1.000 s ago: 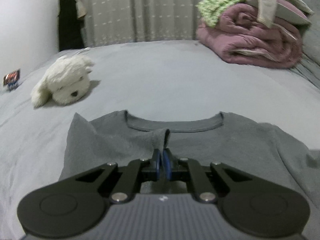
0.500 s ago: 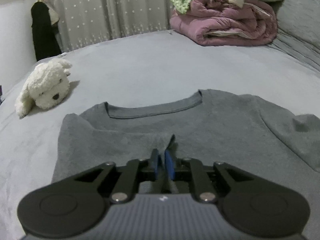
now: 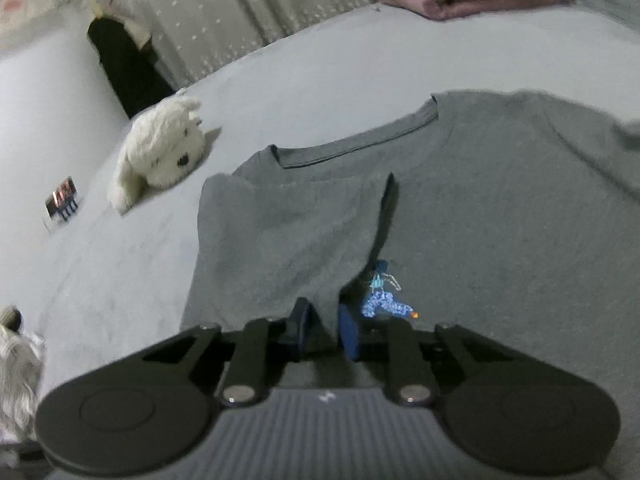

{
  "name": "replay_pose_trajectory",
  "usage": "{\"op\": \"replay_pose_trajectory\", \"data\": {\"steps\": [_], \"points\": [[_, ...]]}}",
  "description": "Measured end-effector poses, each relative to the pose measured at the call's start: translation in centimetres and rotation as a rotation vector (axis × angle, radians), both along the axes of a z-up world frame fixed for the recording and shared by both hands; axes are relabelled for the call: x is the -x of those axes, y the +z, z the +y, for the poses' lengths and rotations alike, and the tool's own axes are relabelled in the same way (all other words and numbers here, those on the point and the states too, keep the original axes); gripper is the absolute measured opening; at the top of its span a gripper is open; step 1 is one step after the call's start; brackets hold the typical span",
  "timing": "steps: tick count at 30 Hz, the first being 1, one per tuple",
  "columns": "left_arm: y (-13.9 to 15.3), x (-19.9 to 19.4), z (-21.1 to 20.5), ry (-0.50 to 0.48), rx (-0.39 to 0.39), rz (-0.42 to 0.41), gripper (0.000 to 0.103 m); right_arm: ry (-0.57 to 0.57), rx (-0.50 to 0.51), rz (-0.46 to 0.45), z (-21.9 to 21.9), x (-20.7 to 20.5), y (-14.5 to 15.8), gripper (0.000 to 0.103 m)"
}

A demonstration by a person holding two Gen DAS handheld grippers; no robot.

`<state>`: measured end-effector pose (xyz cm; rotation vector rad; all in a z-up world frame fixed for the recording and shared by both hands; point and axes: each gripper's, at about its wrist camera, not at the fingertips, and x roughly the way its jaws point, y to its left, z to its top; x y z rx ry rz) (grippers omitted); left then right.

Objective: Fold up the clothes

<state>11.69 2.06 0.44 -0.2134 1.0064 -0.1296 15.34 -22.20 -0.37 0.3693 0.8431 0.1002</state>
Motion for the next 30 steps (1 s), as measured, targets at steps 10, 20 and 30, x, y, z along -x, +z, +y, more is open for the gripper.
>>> {"op": "replay_pose_trajectory", "data": {"steps": [10,20,30], "points": [[0.0,-0.1,0.0,0.001,0.001,0.003,0.025,0.006,0.256,0.023,2.0,0.2,0.5,0.010],[0.3,0.0,0.2,0.011,0.017,0.001,0.025,-0.003,0.349,-0.103,2.6,2.4,2.3,0.018],[0.5,0.0,1.1,0.044,0.041,0.005,0.025,0.120,0.365,-0.179,4.8,6.0,3.7,0.021]]}}
